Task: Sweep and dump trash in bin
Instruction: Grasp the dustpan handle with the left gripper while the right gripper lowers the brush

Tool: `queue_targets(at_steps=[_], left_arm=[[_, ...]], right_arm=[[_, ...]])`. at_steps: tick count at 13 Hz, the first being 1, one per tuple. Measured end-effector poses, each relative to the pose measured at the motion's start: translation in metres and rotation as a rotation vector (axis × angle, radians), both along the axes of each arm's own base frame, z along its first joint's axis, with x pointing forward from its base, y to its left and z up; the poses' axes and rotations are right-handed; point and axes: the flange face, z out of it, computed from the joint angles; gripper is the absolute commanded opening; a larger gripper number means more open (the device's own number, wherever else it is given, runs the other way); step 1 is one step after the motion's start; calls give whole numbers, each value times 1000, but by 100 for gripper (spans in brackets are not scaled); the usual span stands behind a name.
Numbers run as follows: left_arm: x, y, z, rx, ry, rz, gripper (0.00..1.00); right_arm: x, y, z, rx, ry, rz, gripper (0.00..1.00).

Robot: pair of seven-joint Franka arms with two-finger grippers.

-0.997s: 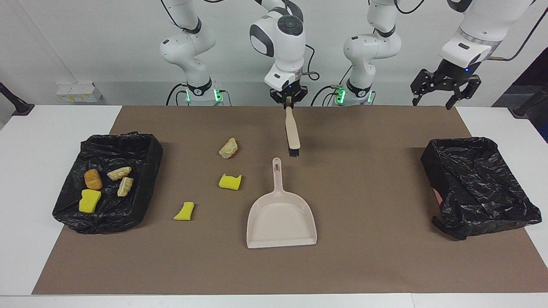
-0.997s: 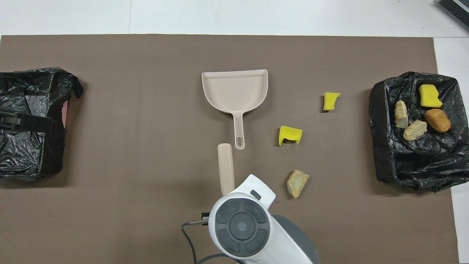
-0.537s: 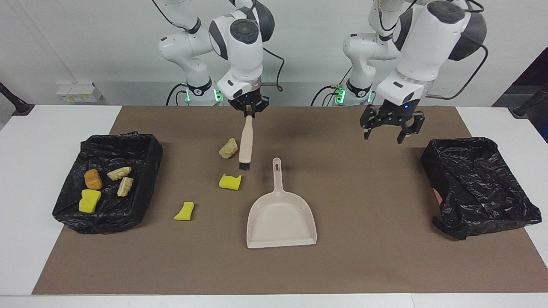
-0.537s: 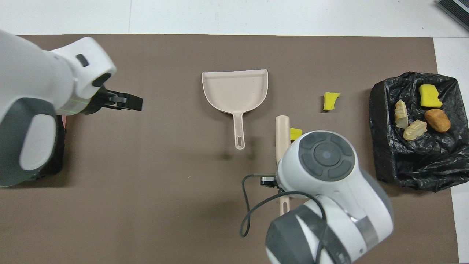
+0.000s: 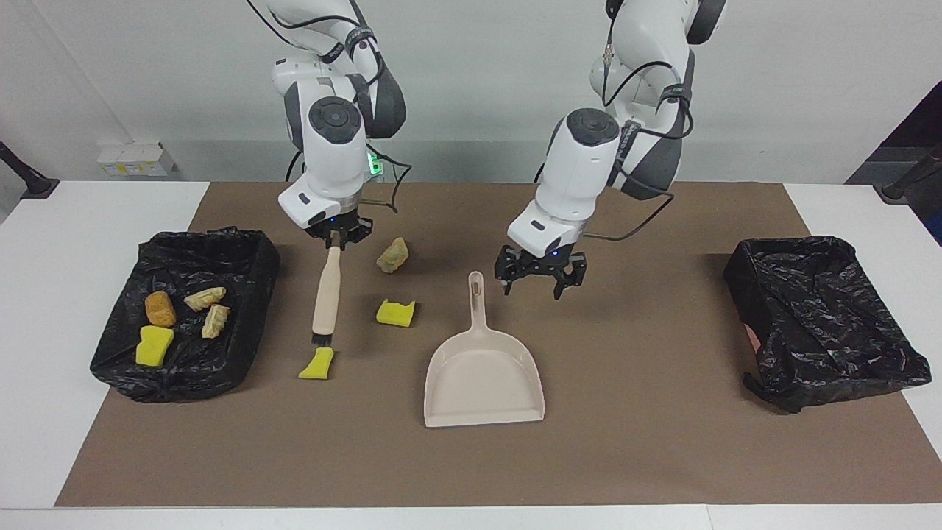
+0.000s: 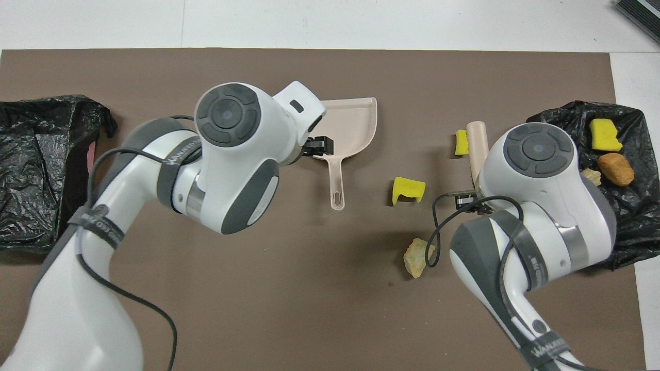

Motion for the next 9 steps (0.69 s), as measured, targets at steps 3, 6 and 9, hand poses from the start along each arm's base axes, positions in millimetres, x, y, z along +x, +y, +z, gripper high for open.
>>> queue_targets(at_steps=[3,6,9], left_arm=[[-23,-42,-28,-12,16,-30,100],[-50,-66,-67,25,72,-63,100],[-49,-64,-81,34,84,-59,100]], right_arm=[[35,-40,-51,-104,-40,69,0],[51,-59,-68,-126,-14,161,0],[49,-48,-70,-101,44,301,0]])
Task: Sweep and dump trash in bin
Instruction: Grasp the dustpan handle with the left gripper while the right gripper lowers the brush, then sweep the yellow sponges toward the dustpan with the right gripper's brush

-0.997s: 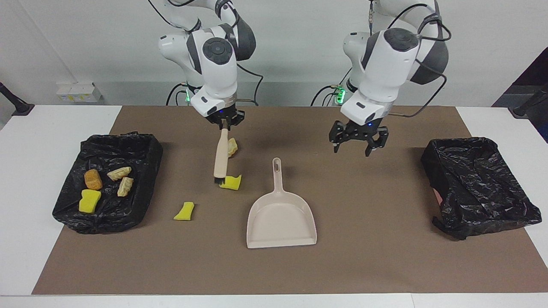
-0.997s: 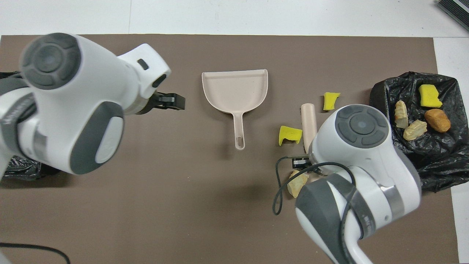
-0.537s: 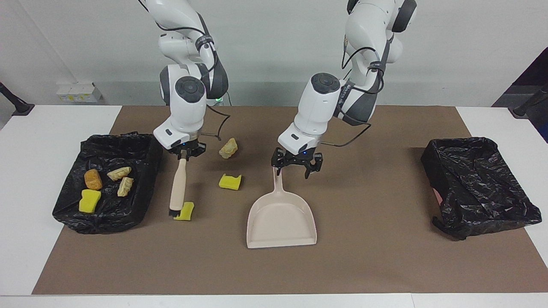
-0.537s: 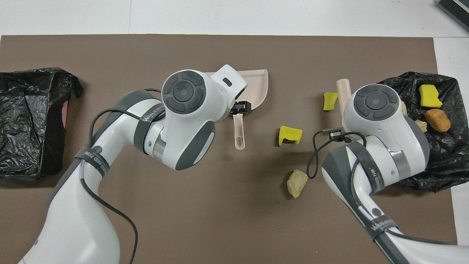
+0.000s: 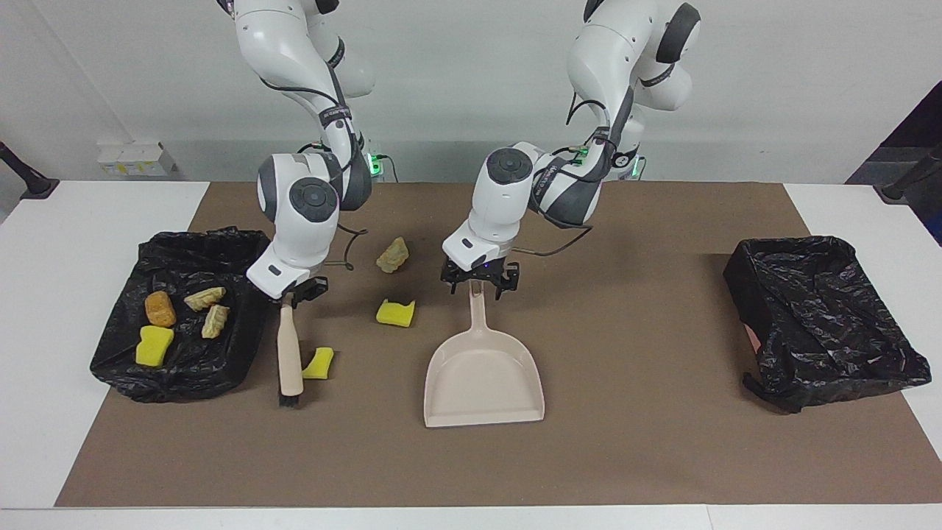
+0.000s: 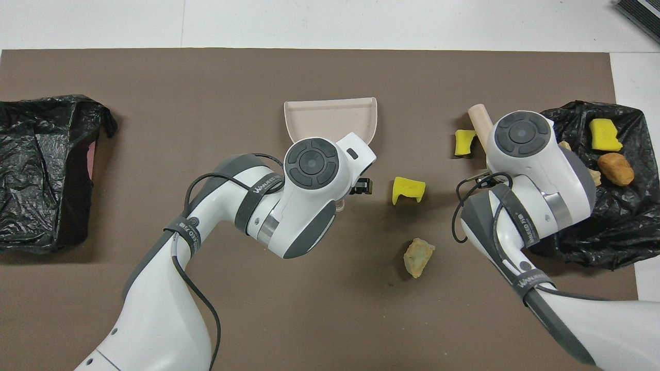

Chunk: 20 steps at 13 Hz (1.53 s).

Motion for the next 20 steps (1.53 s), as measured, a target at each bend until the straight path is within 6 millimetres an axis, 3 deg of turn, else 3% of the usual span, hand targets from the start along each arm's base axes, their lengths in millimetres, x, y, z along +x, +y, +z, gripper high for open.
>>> queue_targets(at_steps=[2,3,4,5,8,11,13,15,17,19,20], left_arm=[[3,2,-3,0,-3,5,100],[4,2,-3,0,-5,7,93],[4,2,-5,-2,-6,7,75],[5,2,-9,1,-6,6,50],[5,2,-17,13,1,3,1],[12,7,-12,14,-7,11,0],[21,19,-8,22,-11,19,0],[31,37,4,43,-28,-86,0],[37,65,29,84,-27,-252,0],[42,99,54,113,-24,-419,0],[44,117,62,123,-33,-512,0]], right_arm=[[-3,11,-1,55,67,108,0],[-5,14,-2,90,101,151,0],[-7,16,-3,135,139,182,0],[-10,19,-4,184,171,200,0],[-21,37,0,290,253,249,0],[-35,71,4,321,300,278,0],[-35,73,9,322,303,276,0],[-29,64,30,319,302,254,0],[-23,42,61,316,281,213,0],[-31,19,82,311,274,141,0],[-39,15,82,304,269,85,0]])
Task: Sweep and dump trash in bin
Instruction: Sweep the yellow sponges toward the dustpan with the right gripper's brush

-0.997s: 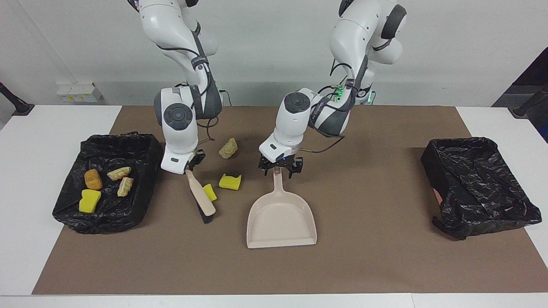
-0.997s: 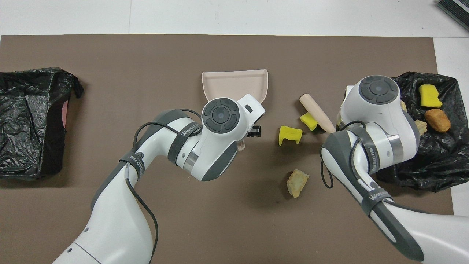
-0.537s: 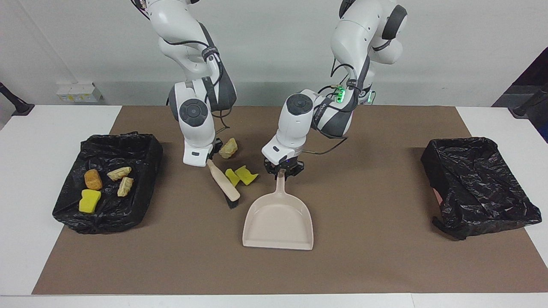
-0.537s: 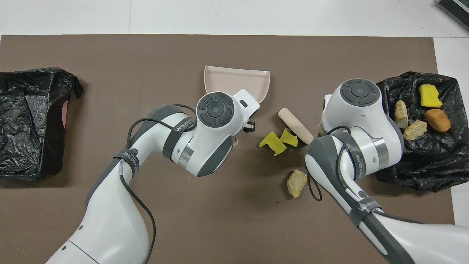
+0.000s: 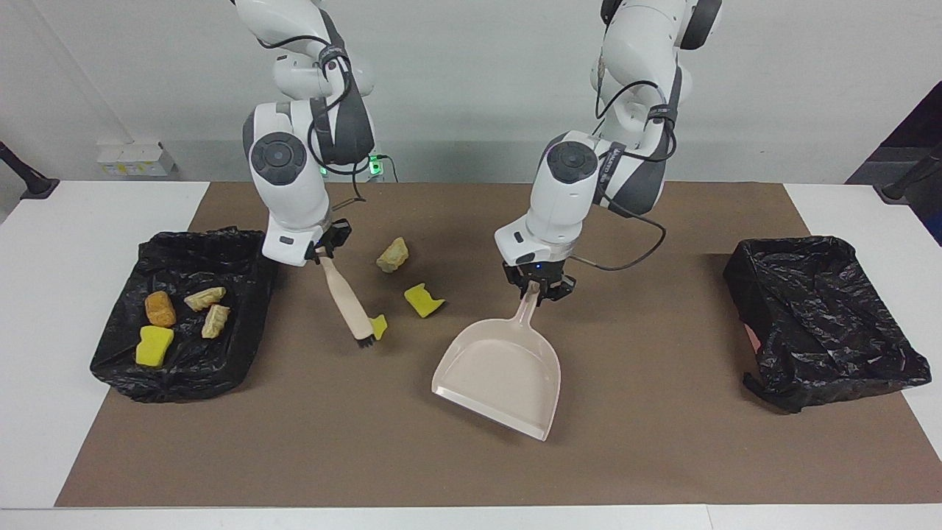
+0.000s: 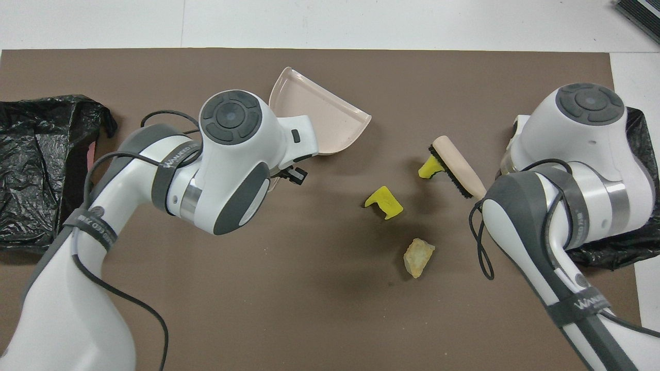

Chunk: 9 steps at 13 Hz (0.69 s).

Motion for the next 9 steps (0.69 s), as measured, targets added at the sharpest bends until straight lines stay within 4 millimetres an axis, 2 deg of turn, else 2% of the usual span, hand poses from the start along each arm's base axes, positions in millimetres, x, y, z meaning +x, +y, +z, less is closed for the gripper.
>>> queue_targets(at_steps=[3,5,7,9], left_arm=[[1,55,9,32,16,-288,0],[-8,80,4,48,54,-470,0],[-26,90,-9,57,92,-583,0],[-49,95,-23,62,118,-652,0]], right_arm=[[-37,16,-25,-62,-37,-180,0],[-62,24,-39,-75,-54,-248,0],[-70,23,-39,-54,-53,-280,0],[-72,33,-38,-15,-48,-295,0]])
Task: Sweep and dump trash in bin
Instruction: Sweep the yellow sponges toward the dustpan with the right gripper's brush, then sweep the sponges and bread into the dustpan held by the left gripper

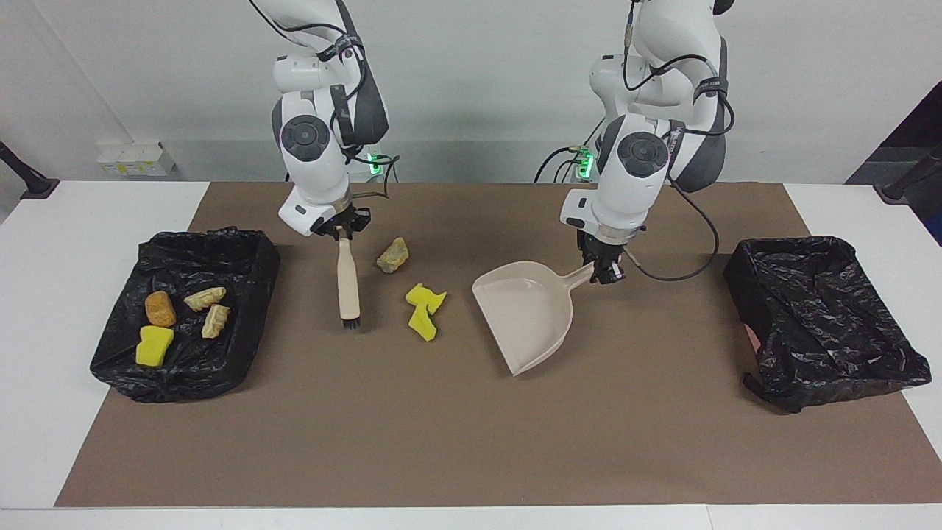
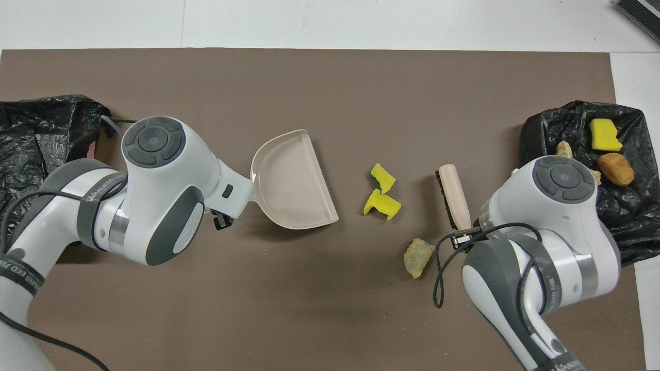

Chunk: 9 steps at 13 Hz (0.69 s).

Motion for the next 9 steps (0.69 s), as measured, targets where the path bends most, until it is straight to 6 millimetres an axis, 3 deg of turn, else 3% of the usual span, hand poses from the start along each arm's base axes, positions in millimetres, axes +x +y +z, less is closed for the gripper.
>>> queue_targets(at_steps=[4,7,9], left_arm=[[-28,8,-19,12,24,-46,0],[-34,5,-24,10,18,-55,0],[-40,0,-29,9,14,-64,0]], right_arm=[[2,25,-20,3,-47,-68,0],[6,69,-42,1,-42,-64,0],[15,91,-44,13,-47,-41,0]])
